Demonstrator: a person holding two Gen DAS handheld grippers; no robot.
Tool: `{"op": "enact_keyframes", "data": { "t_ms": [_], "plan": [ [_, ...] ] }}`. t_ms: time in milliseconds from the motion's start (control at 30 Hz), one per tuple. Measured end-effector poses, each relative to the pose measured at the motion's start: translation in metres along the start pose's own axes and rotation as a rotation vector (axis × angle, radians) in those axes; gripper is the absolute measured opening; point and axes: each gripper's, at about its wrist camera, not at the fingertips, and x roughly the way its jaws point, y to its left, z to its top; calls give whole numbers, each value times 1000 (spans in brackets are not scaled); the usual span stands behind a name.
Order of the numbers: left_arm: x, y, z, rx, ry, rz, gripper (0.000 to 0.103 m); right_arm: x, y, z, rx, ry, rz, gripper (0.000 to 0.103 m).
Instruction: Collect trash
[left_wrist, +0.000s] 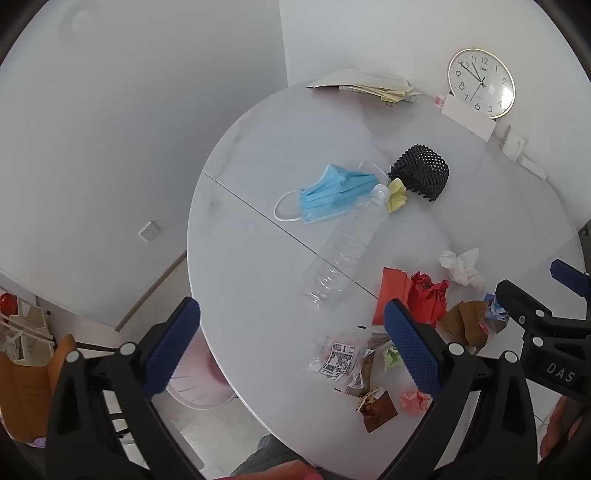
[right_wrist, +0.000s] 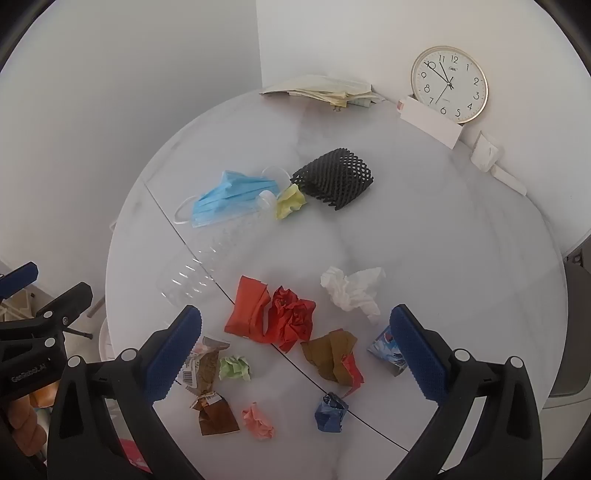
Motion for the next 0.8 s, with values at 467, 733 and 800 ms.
{"op": "enact_keyframes", "data": {
  "t_ms": [467,733,800],
  "plan": [
    [2,1,1,5,7,2,95,-1,-2,1,-2,-4,-5,101],
    [1,-2,-2,13,5,-2,95,-1,-3,-2,2,-5,-6,101],
    [0,-3,-2,17,8,-4,95,-3,-6,-1,5,-5,-6,101]
  ]
}}
